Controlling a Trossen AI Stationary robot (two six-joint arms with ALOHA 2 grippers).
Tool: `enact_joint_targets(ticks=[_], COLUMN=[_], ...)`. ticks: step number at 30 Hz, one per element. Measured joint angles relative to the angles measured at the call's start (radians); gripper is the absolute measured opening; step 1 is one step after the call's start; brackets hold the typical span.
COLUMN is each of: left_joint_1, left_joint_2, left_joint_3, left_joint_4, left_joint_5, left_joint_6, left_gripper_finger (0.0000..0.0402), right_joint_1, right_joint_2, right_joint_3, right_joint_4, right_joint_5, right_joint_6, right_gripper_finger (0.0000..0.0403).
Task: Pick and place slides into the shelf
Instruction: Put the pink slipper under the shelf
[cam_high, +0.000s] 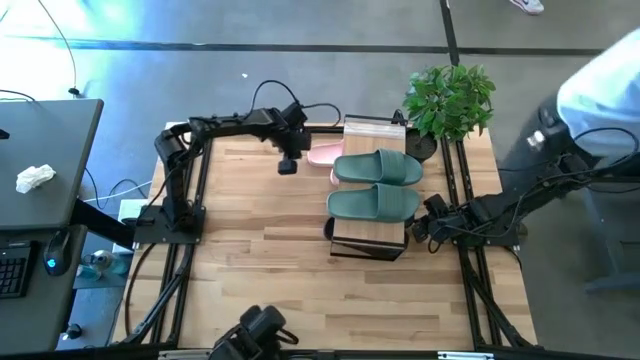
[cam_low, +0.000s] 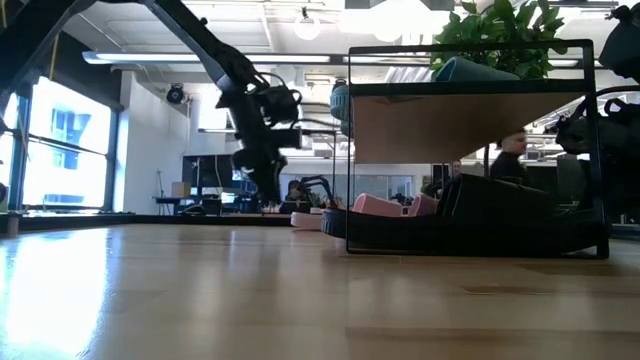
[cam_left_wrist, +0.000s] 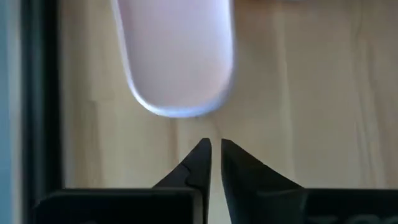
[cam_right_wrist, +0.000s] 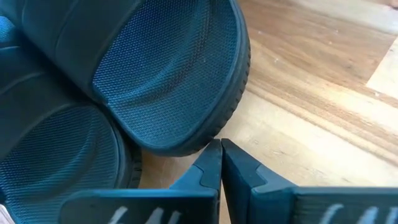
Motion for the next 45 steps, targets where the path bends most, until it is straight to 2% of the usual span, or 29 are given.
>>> enact_joint_targets(ticks=[4, 8, 10, 14, 16, 18, 27, 34, 45], left_joint_1=[0.025, 0.045, 0.039, 0.025, 0.043, 0.057, 0.049, 0.048, 0.046], left_joint_2=[-0.063, -0.200, -0.275, -0.365, -0.363, -0.341, -0.255, -0.193, -0.026], left_joint_3=[-0.048, -0.168, -0.253, -0.475, -0.554, -0.593, -0.537, -0.484, -0.332], left_joint_4=[0.084, 0.134, 0.195, 0.496, 0.670, 0.770, 0.665, 0.659, 0.527], left_joint_5=[0.054, 0.134, 0.140, 0.149, 0.186, 0.214, 0.223, 0.221, 0.262], left_joint_6=[-0.015, -0.051, -0.058, -0.120, -0.204, -0.265, -0.328, -0.348, -0.383], left_gripper_finger=[0.0007, 0.0010, 0.0013, 0.0003, 0.0003, 0.0008, 0.0004, 0.0003, 0.0000], right_joint_1=[0.000, 0.000, 0.000, 0.000, 0.000, 0.000, 0.000, 0.000, 0.000], right_joint_2=[0.000, 0.000, 0.000, 0.000, 0.000, 0.000, -0.001, -0.001, -0.001], right_joint_3=[0.000, -0.001, -0.001, -0.001, -0.001, -0.001, -0.001, -0.001, -0.001], right_joint_4=[-0.001, 0.002, 0.004, 0.003, 0.004, 0.006, 0.014, 0.010, 0.011], right_joint_5=[0.000, -0.003, -0.012, -0.031, -0.033, -0.036, -0.065, -0.053, -0.049], right_joint_6=[0.015, 0.025, 0.025, 0.025, 0.025, 0.025, 0.024, 0.011, -0.002], right_gripper_finger=[0.0000, 0.0000, 0.0000, 0.0000, 0.0000, 0.0000, 0.0000, 0.0000, 0.0000])
